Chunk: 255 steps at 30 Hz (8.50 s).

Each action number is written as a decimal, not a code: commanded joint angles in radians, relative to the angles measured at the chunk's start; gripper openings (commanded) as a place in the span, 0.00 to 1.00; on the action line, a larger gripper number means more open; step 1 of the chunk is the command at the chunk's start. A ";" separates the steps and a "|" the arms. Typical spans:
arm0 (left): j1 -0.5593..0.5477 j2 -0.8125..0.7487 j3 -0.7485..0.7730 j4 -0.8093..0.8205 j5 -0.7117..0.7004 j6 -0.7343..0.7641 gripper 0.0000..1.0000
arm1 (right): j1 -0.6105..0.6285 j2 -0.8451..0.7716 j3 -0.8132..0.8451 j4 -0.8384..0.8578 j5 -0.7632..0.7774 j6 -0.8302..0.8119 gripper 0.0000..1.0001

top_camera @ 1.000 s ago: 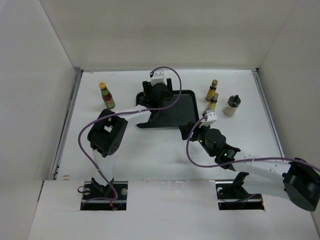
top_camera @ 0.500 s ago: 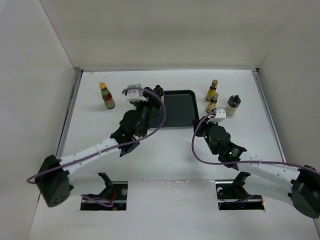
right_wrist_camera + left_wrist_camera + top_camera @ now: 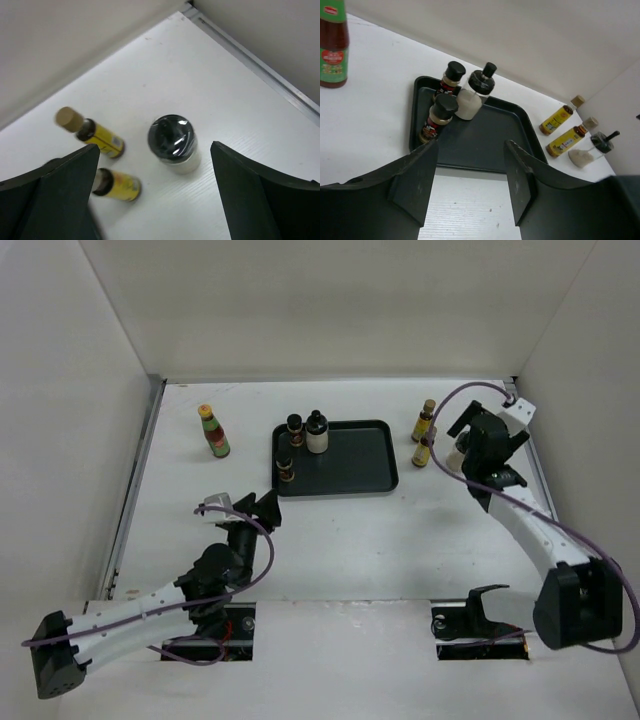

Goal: Organize the condiment bottles

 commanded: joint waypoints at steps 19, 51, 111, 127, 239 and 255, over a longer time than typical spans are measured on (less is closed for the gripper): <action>0.011 0.116 -0.008 0.098 0.022 -0.007 0.59 | -0.162 0.445 0.244 -0.049 -0.242 0.020 0.98; 0.013 0.137 -0.005 0.107 0.029 -0.011 0.60 | -0.191 0.471 0.197 0.014 -0.224 0.040 0.81; 0.108 0.114 -0.025 0.076 0.026 0.000 0.66 | 0.400 0.813 0.791 -0.015 -0.178 -0.047 0.89; 0.096 0.041 -0.028 0.052 0.028 0.000 0.65 | 0.133 0.291 0.317 -0.035 -0.081 -0.149 0.81; 0.111 0.196 -0.015 0.093 0.063 -0.046 0.66 | 0.116 0.509 0.527 0.066 -0.190 -0.207 0.32; 0.126 0.176 -0.022 0.082 0.065 -0.047 0.66 | 0.240 0.673 0.626 0.092 -0.213 -0.156 0.33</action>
